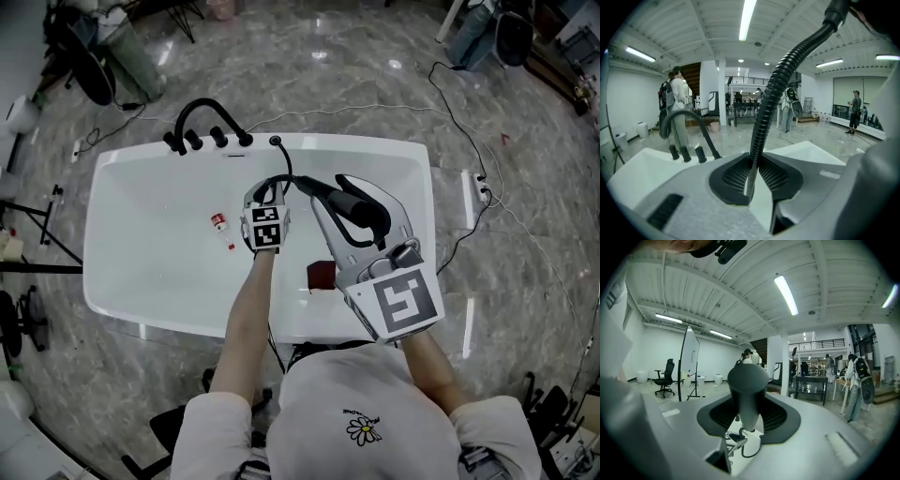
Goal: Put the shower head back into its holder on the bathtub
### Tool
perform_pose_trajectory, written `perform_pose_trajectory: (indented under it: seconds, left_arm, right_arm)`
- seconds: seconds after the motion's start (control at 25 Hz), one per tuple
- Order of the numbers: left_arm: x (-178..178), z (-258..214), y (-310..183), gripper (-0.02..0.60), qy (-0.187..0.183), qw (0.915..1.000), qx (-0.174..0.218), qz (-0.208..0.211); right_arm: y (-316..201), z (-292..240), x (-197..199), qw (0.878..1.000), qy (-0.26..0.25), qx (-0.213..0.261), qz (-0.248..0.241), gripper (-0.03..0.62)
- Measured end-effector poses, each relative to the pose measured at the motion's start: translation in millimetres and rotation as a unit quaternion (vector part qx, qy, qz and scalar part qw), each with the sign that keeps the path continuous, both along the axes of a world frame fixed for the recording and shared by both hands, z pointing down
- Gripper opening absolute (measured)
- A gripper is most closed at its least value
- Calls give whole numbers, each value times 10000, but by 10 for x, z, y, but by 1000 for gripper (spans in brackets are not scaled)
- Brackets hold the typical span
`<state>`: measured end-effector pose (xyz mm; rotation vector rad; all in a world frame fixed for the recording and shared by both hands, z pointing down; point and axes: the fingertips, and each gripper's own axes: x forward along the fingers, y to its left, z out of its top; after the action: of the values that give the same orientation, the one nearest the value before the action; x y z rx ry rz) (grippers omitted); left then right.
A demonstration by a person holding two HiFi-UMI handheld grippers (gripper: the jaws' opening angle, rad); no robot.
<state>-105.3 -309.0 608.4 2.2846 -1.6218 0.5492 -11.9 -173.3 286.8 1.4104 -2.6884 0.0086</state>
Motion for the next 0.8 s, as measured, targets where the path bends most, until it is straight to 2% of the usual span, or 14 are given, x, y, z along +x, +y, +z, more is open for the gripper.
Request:
perform_pose_trajectory:
  seconds: [0.2, 0.4, 0.48, 0.56, 0.64, 0.8]
  left_arm:
    - [-40, -1014, -509, 61, -251, 9955, 893, 183]
    - [130, -2081, -779, 61, -332, 9817, 1822, 450]
    - [196, -2437, -854, 60, -329, 9754, 2124, 496]
    - [264, -2620, -889, 61, -313, 9722, 2256, 535]
    - [307, -2604, -895, 61, -321, 9727, 2229, 561]
    - [352, -2163, -876, 61, -360, 9808, 1833, 568]
  right_arm:
    - [21, -452, 119, 9983, -268, 501, 145, 141]
    - [134, -929, 191, 9923, -548, 1086, 251, 141]
    - [170, -1005, 226, 9920, -502, 1139, 221, 141]
    - [197, -1039, 279, 9919, -502, 1144, 220, 141]
    - [213, -999, 319, 9925, -492, 1092, 245, 141]
    - [181, -812, 364, 9948, -331, 921, 269, 141]
